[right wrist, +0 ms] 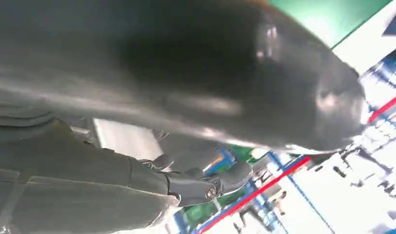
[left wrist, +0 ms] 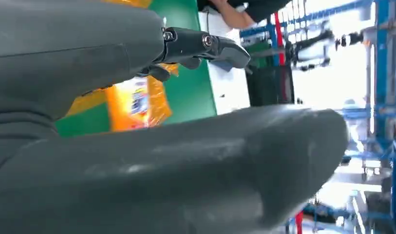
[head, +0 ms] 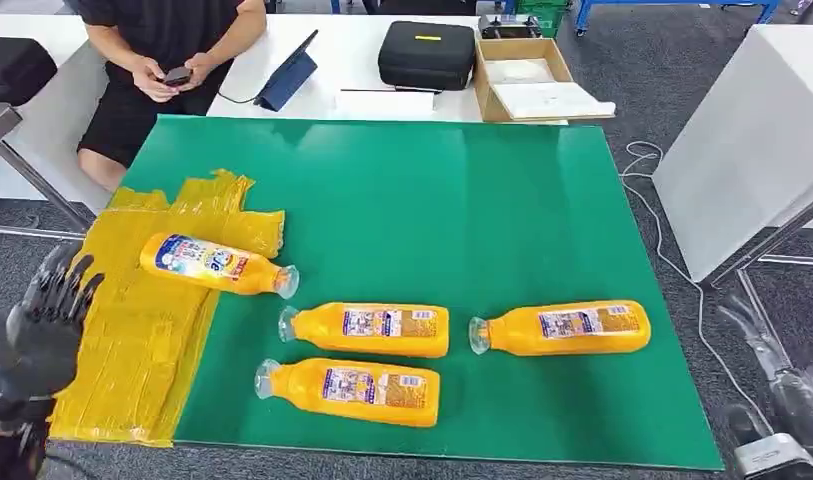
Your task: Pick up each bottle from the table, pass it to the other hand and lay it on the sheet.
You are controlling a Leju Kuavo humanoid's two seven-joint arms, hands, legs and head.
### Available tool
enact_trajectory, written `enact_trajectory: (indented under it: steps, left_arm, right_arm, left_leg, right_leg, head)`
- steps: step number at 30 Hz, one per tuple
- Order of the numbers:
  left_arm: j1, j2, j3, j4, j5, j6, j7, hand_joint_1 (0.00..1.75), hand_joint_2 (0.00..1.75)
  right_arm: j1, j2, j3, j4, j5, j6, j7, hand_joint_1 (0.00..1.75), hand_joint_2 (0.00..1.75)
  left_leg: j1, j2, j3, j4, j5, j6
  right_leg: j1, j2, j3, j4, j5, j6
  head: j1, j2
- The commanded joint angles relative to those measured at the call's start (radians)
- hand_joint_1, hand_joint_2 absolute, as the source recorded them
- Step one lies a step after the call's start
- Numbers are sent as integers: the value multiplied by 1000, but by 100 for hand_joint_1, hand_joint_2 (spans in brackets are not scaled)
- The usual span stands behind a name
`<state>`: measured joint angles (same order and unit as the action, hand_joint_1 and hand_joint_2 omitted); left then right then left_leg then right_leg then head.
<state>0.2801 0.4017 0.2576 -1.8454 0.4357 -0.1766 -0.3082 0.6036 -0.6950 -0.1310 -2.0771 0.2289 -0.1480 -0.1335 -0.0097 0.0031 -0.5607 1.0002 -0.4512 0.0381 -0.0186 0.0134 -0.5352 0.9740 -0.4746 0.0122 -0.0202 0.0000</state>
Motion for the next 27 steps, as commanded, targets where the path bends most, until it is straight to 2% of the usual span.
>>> enact_trajectory:
  steps: [1,3,6,10,12,13,19,23,27]
  left_arm:
    - [204,-88,124,-150,-1,-73,12,0,0]
    - [233,-118,131,-168,-39,-88,-31,0,0]
    - [230,-122,124,-168,-47,-87,-32,0,0]
    - [219,-118,123,-163,-49,-91,-31,0,0]
    - [214,-138,107,-167,-81,-92,-39,0,0]
    - [212,-146,88,-167,-94,-97,-40,0,0]
    - [145,-135,12,-111,-129,-72,-31,0,0]
    - [86,-110,-36,-80,-142,-41,-23,0,0]
    - [77,-94,-59,-74,-139,-16,-11,0,0]
  right_arm:
    - [35,25,-132,70,-28,9,14,0,0]
    - [32,20,-144,84,-63,26,13,0,0]
    - [31,21,-145,84,-64,26,12,0,0]
    - [33,24,-143,80,-64,25,13,0,0]
    - [24,25,-136,82,-66,29,14,0,0]
    - [7,35,-120,86,-51,32,17,0,175]
    - [-105,87,10,126,69,21,61,0,175]
    - [-101,76,7,140,65,5,74,0,175]
    - [-122,96,11,164,86,21,75,0,175]
  left_leg:
    - [1,-1,2,-1,0,-2]
    - [0,1,2,-2,0,-3]
    - [0,1,2,-2,0,-4]
    - [0,-4,3,-2,1,-2]
    - [-1,-4,3,-1,1,-1]
    - [0,-4,4,-2,2,-4]
    - [1,-4,5,-4,3,-2]
    - [0,-6,6,-3,4,-2]
    - [0,-6,6,-3,3,-1]
  right_leg:
    - [1,-1,1,-2,1,-1]
    - [0,1,1,-3,2,-1]
    - [0,0,7,-5,3,-1]
    - [0,-4,7,-3,2,0]
    - [-1,-4,6,-2,2,0]
    - [0,-5,7,-4,3,-1]
    - [1,-4,10,-6,5,-1]
    - [0,-7,9,-5,3,0]
    - [0,-6,9,-4,3,0]
  head:
    - [0,0]
    - [0,0]
    - [0,0]
    - [0,0]
    - [0,0]
    - [0,0]
    - [0,0]
    - [0,0]
    - [0,0]
